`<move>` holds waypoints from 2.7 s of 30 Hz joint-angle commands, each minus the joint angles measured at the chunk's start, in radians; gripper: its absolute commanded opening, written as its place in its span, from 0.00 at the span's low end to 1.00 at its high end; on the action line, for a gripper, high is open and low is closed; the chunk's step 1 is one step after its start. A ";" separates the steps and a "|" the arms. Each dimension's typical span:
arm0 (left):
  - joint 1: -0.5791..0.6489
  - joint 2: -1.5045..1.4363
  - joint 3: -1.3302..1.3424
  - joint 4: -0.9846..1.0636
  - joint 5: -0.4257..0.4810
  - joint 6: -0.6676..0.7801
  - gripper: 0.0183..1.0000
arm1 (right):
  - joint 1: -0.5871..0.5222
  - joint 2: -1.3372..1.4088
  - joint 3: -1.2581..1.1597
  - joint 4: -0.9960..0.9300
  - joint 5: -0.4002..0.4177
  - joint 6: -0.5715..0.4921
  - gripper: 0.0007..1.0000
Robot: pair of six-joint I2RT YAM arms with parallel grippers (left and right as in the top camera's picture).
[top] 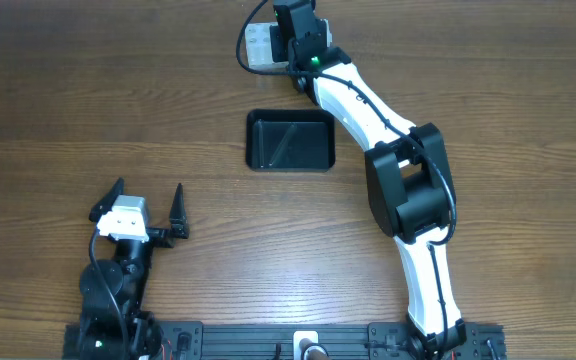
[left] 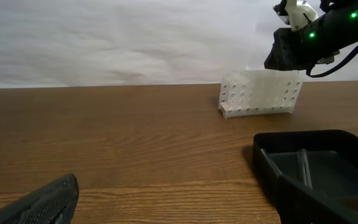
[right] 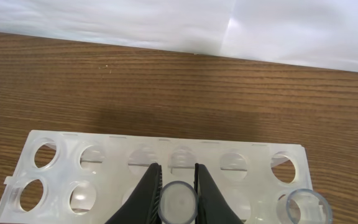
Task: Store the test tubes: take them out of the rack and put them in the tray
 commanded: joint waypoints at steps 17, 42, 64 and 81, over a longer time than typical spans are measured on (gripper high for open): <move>0.005 -0.008 -0.007 0.002 0.013 0.011 1.00 | 0.008 -0.483 0.044 -0.208 -0.077 -0.043 0.09; 0.005 -0.008 -0.007 0.002 0.013 0.011 1.00 | 0.019 -0.342 -0.279 -0.463 -0.508 0.002 0.10; 0.005 -0.008 -0.007 0.002 0.013 0.011 1.00 | 0.040 -0.224 -0.303 -0.435 -0.508 0.055 0.31; 0.005 -0.008 -0.007 0.002 0.013 0.011 1.00 | -0.032 -0.378 -0.208 -0.325 -0.288 -0.087 0.57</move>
